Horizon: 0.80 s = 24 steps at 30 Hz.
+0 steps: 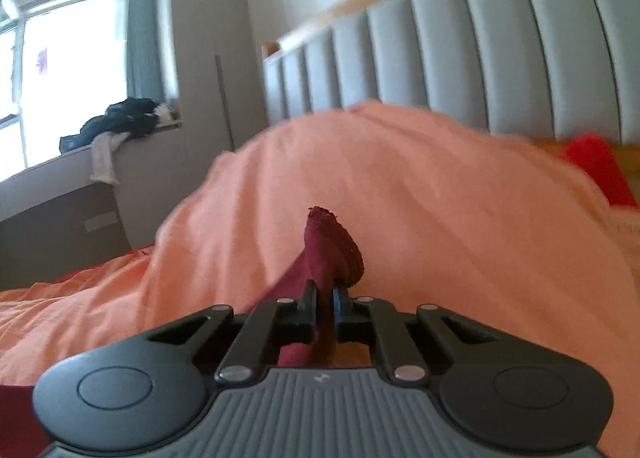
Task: Fold small clothes
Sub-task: 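Grasp the dark red shirt's sleeve cuff with the right gripper and lift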
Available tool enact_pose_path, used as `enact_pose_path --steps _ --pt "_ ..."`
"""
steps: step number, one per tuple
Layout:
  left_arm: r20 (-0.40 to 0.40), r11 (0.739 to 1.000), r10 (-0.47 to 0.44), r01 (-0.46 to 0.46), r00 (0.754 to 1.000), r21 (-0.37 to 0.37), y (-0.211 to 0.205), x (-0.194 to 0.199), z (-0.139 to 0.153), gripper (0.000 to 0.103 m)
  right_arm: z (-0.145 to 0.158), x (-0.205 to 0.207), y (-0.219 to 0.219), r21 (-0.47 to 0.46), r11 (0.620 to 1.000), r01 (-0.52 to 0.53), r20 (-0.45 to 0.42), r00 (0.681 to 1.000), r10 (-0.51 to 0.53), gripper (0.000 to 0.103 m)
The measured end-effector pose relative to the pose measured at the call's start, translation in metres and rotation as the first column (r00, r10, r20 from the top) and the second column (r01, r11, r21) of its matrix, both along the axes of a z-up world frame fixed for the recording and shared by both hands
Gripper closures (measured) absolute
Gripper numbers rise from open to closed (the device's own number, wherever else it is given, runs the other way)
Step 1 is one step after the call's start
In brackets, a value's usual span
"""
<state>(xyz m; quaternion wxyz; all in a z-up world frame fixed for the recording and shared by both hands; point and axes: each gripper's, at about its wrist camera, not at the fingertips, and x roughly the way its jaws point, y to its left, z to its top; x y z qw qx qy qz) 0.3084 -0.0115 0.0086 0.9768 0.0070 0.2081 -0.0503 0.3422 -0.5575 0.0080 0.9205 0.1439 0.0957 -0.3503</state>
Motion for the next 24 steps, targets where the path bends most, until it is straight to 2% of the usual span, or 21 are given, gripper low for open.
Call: enact_pose_path --steps 5,7,10,14,17,19,24 --pt "0.022 1.0 -0.001 0.001 1.0 -0.018 0.003 -0.005 0.006 0.0 0.048 -0.004 0.054 -0.165 0.98 -0.114 0.008 0.993 0.117 0.095" --pt "0.032 1.0 0.005 -0.005 0.999 -0.025 0.005 -0.007 0.009 0.0 0.067 -0.007 0.084 -0.233 0.956 -0.177 0.009 0.983 0.184 0.095" --pt "0.039 0.999 0.019 -0.018 0.999 -0.031 0.009 -0.011 0.014 0.0 0.092 -0.01 0.135 -0.33 0.901 -0.283 0.002 0.954 0.3 0.095" --pt "0.049 0.997 0.051 -0.048 0.998 -0.055 0.018 -0.015 0.022 0.0 0.114 -0.022 0.218 -0.459 0.776 -0.434 -0.039 0.882 0.47 0.095" --pt "0.047 0.992 0.085 -0.08 0.995 -0.102 0.03 -0.016 0.028 0.0 0.12 -0.032 0.284 -0.543 0.648 -0.535 -0.095 0.805 0.585 0.095" --pt "0.039 0.984 0.122 -0.116 0.992 -0.138 0.039 -0.016 0.031 0.0 0.116 -0.04 0.329 -0.582 0.553 -0.596 -0.138 0.743 0.655 0.095" --pt "0.031 0.957 0.219 -0.209 0.975 -0.199 0.063 -0.016 0.038 0.0 0.093 -0.052 0.414 -0.6 0.365 -0.712 -0.253 0.602 0.758 0.096"
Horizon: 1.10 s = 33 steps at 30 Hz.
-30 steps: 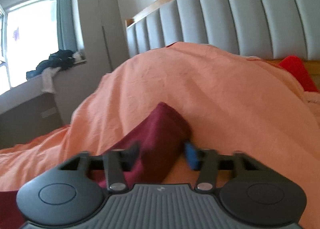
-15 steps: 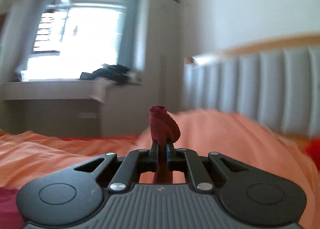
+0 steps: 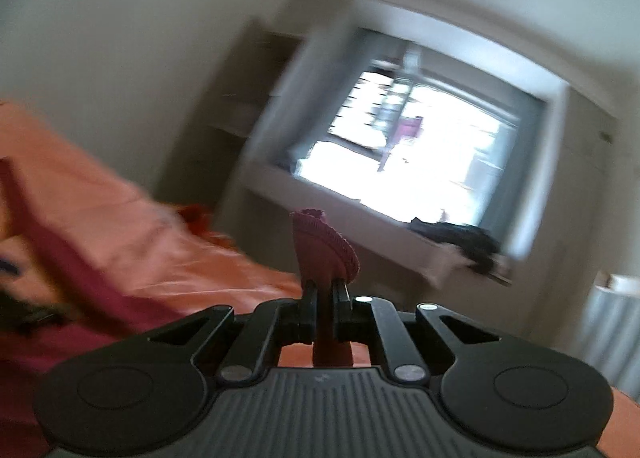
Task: Fold small clothes
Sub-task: 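Grasp the dark red shirt's sleeve cuff with the right gripper and lift, then lay the sleeve across the shirt body and open the right gripper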
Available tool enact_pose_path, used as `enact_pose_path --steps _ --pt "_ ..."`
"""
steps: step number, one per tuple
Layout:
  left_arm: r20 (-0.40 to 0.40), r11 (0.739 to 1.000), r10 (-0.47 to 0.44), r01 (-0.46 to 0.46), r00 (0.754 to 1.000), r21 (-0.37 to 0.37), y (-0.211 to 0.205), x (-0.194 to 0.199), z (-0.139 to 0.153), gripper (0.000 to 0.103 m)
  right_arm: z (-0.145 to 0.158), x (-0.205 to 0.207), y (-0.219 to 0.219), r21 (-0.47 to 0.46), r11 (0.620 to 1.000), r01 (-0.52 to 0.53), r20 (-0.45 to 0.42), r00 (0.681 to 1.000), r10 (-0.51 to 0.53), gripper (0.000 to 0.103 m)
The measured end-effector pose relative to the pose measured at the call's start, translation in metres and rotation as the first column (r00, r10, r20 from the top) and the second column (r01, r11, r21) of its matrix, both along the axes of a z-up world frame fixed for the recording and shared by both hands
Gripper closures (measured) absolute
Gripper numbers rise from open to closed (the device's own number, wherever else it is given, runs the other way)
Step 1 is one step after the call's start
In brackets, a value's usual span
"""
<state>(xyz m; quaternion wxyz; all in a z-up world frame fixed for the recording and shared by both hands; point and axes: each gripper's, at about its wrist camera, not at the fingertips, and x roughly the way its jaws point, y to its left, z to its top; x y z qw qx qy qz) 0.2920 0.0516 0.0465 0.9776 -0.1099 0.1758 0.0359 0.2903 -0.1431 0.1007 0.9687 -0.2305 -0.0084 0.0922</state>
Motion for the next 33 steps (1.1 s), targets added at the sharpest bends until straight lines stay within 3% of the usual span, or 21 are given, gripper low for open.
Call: enact_pose_path --steps 8,13,15,17,20,22,25,28,33 --pt "0.017 0.997 0.064 -0.063 0.998 -0.042 0.019 0.0 0.005 0.0 -0.079 -0.02 0.101 -0.222 0.956 -0.193 -0.179 0.972 0.155 0.096" --pt "0.023 0.998 0.031 -0.03 0.999 -0.052 0.016 0.002 0.003 0.0 -0.11 -0.017 0.122 -0.279 0.931 -0.237 -0.27 0.949 0.161 0.095" --pt "0.027 0.999 0.007 -0.005 1.0 -0.052 0.014 0.002 0.002 0.0 -0.119 -0.02 0.125 -0.284 0.923 -0.261 -0.304 0.937 0.171 0.09" --pt "0.03 0.999 -0.022 0.024 0.999 -0.047 0.011 0.001 0.001 0.0 -0.125 -0.022 0.12 -0.249 0.923 -0.293 -0.337 0.92 0.201 0.083" --pt "0.027 0.996 -0.075 0.076 0.997 -0.047 0.005 0.001 -0.002 0.0 -0.128 -0.031 0.103 -0.16 0.931 -0.328 -0.363 0.897 0.253 0.058" --pt "0.012 0.991 -0.121 0.122 0.993 -0.051 0.0 0.003 -0.005 0.0 -0.121 -0.037 0.084 -0.088 0.937 -0.338 -0.376 0.883 0.283 0.034" --pt "-0.02 0.981 -0.189 0.188 0.982 -0.044 -0.011 0.006 -0.012 0.0 -0.115 -0.05 0.05 0.004 0.954 -0.3 -0.378 0.883 0.279 0.019" --pt "-0.038 0.972 -0.236 0.236 0.971 -0.014 -0.022 0.005 -0.018 0.0 -0.103 -0.049 0.011 0.083 0.974 -0.209 -0.36 0.906 0.225 0.007" --pt "-0.084 0.95 -0.298 0.304 0.951 0.065 -0.04 0.003 -0.028 0.0 -0.088 -0.023 -0.056 0.239 0.971 -0.015 -0.355 0.929 0.102 0.0"
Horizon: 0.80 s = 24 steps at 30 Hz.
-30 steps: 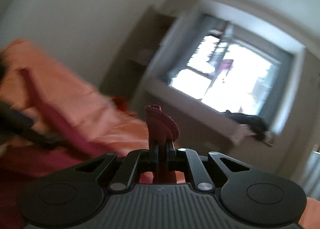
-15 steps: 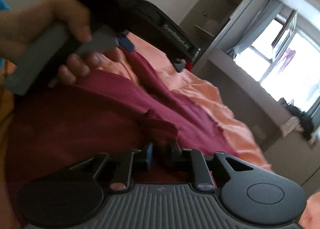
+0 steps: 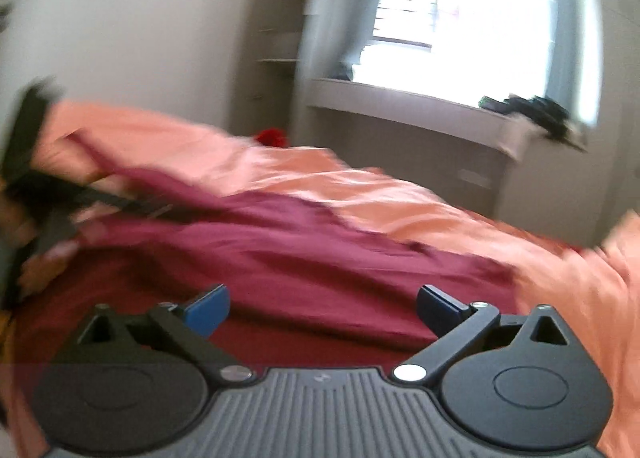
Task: Fold small clothes
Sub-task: 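Lay the sleeve across the shirt body and open the right gripper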
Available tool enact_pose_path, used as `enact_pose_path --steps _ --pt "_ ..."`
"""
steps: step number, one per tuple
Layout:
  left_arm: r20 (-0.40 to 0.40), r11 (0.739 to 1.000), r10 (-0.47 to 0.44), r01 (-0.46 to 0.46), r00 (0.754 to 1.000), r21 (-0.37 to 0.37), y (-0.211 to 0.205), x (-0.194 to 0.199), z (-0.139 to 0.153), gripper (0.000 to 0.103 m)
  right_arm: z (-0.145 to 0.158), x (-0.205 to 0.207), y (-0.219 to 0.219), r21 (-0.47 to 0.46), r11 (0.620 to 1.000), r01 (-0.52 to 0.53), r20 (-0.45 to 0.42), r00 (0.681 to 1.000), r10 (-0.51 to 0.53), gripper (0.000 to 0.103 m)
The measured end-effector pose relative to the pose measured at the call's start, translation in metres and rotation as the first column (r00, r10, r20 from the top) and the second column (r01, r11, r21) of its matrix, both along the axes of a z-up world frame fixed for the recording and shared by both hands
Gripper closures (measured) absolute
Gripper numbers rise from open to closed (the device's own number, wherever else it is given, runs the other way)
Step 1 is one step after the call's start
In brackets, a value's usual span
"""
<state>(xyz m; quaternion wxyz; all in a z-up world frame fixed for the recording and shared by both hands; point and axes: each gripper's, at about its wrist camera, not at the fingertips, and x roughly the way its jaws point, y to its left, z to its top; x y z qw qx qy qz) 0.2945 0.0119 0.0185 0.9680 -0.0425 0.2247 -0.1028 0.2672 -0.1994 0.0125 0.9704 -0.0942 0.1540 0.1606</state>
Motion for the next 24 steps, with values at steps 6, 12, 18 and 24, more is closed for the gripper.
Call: enact_pose_path --steps 6,12,18,24 --pt "-0.026 0.992 -0.07 0.072 0.997 0.102 -0.015 -0.01 -0.014 0.0 0.003 0.085 -0.089 0.153 0.963 0.224 -0.12 0.971 -0.207 0.001" --pt "-0.027 0.984 -0.074 0.077 0.997 0.158 -0.019 -0.016 -0.023 0.0 -0.024 0.16 -0.157 0.309 0.879 0.362 -0.263 0.921 -0.287 0.03" --pt "-0.032 0.986 -0.081 0.085 0.996 0.142 -0.018 -0.019 -0.023 0.0 -0.039 0.187 -0.179 0.403 0.83 0.385 -0.307 0.912 -0.273 0.096" --pt "-0.024 0.984 -0.09 0.092 0.996 0.151 -0.018 -0.023 -0.023 0.0 -0.047 0.189 -0.179 0.374 0.83 0.414 -0.306 0.9 -0.311 0.096"
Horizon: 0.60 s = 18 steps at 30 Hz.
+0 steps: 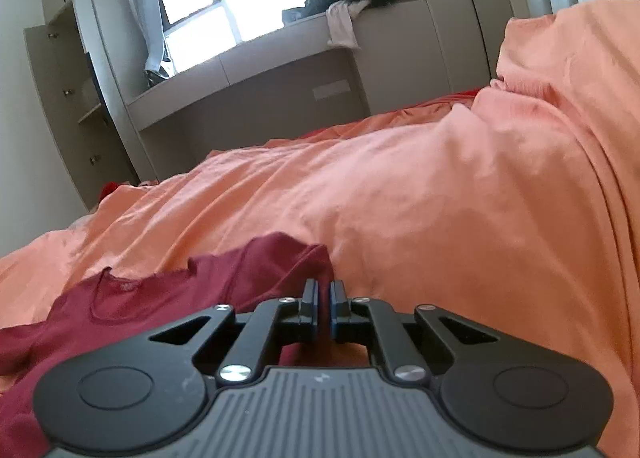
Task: Fold small clothes
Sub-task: 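Lay the sleeve across the shirt body and open the right gripper, then grasp the other sleeve cuff with the left gripper and lift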
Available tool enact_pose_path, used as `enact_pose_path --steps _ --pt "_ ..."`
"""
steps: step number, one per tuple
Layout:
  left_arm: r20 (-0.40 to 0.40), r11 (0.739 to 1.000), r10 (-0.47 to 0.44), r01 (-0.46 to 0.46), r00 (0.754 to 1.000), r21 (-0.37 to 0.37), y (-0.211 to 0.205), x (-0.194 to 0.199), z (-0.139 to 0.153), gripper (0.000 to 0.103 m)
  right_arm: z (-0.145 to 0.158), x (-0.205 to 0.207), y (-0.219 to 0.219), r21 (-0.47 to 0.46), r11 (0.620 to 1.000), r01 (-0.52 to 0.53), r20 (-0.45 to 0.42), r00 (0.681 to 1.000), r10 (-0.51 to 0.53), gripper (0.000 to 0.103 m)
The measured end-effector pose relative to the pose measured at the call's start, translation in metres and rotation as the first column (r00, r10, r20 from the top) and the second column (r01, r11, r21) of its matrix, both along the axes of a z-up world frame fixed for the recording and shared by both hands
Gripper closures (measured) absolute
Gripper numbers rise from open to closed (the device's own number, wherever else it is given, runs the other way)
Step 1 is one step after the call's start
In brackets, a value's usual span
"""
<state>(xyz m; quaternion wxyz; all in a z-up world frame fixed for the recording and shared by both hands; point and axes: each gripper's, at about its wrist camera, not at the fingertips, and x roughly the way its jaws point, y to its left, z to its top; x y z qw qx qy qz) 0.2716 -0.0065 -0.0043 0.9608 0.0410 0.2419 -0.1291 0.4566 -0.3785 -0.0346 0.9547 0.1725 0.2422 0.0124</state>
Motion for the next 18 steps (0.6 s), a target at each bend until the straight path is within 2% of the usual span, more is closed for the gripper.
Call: enact_pose_path --steps 2,4,5,7,9,11,14,16,18 --pt "0.0 1.0 -0.002 0.002 1.0 -0.003 0.001 -0.001 0.0 0.0 0.003 -0.001 0.003 -0.003 1.0 0.005 0.003 1.0 -0.005 0.087" --pt "0.001 1.0 -0.003 0.003 1.0 -0.008 0.002 -0.002 0.0 0.0 0.009 -0.013 0.005 -0.001 1.0 0.011 0.003 1.0 -0.011 0.061" --pt "0.002 1.0 -0.003 0.003 1.0 -0.009 0.002 -0.003 0.0 0.0 0.01 -0.02 0.007 -0.013 1.0 0.004 0.006 1.0 -0.004 0.054" --pt "0.007 1.0 -0.003 0.003 1.0 -0.008 0.003 -0.003 -0.001 0.0 0.014 -0.034 0.019 -0.07 0.997 -0.024 0.01 1.0 0.024 0.039" --pt "0.013 1.0 -0.004 0.004 1.0 -0.01 0.003 -0.004 -0.002 0.0 0.016 -0.055 0.031 -0.143 0.988 -0.049 0.003 0.999 0.05 0.03" --pt "0.02 1.0 -0.006 0.006 1.0 -0.014 0.004 -0.006 -0.002 0.0 0.016 -0.075 0.042 -0.23 0.972 -0.045 -0.014 0.999 0.043 0.027" --pt "0.028 1.0 -0.009 0.01 1.0 -0.024 0.006 -0.01 -0.003 0.0 0.01 -0.09 0.053 -0.338 0.941 0.014 -0.029 0.999 -0.026 0.025" --pt "0.033 0.999 -0.013 0.014 0.999 -0.031 0.008 -0.013 -0.003 0.0 0.004 -0.097 0.051 -0.37 0.927 0.055 -0.016 0.998 -0.065 0.019" --pt "0.036 0.999 -0.019 0.021 0.999 -0.048 0.012 -0.017 -0.001 0.0 -0.002 -0.102 0.049 -0.372 0.923 0.094 -0.004 0.995 -0.103 0.018"
